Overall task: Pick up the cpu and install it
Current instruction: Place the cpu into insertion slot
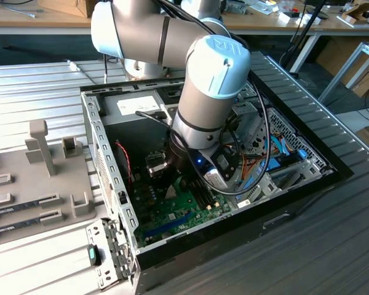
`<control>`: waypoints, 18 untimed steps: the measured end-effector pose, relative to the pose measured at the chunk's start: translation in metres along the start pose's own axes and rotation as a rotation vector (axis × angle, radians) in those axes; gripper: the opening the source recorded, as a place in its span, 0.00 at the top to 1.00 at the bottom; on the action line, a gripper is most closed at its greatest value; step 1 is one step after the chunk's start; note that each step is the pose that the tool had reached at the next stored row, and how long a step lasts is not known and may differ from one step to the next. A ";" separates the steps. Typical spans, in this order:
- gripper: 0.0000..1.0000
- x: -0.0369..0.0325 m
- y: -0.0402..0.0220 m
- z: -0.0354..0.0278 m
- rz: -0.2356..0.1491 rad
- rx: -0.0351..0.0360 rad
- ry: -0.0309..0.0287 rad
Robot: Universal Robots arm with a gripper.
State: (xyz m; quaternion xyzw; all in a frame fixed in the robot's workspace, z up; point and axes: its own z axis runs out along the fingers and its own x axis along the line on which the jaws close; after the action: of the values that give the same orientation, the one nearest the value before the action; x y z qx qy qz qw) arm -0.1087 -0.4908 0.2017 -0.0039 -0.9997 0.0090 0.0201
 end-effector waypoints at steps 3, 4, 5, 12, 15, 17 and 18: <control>0.45 0.0007 0.0001 0.0001 0.000 -0.0003 -0.0002; 0.45 0.0008 0.0001 0.0000 0.000 -0.0005 -0.0002; 0.45 0.0008 0.0000 -0.0007 0.000 -0.0004 -0.0002; 0.45 0.0025 -0.0001 -0.0071 0.000 0.0000 0.0000; 0.45 0.0044 0.0008 -0.0066 0.015 -0.0007 0.0001; 0.45 0.0045 0.0008 -0.0063 0.041 -0.0017 0.0007; 0.45 0.0045 0.0009 -0.0062 0.054 -0.0024 0.0008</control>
State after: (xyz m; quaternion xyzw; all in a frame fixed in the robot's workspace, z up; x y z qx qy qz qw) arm -0.1129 -0.4898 0.2081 -0.0309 -0.9993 0.0084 0.0203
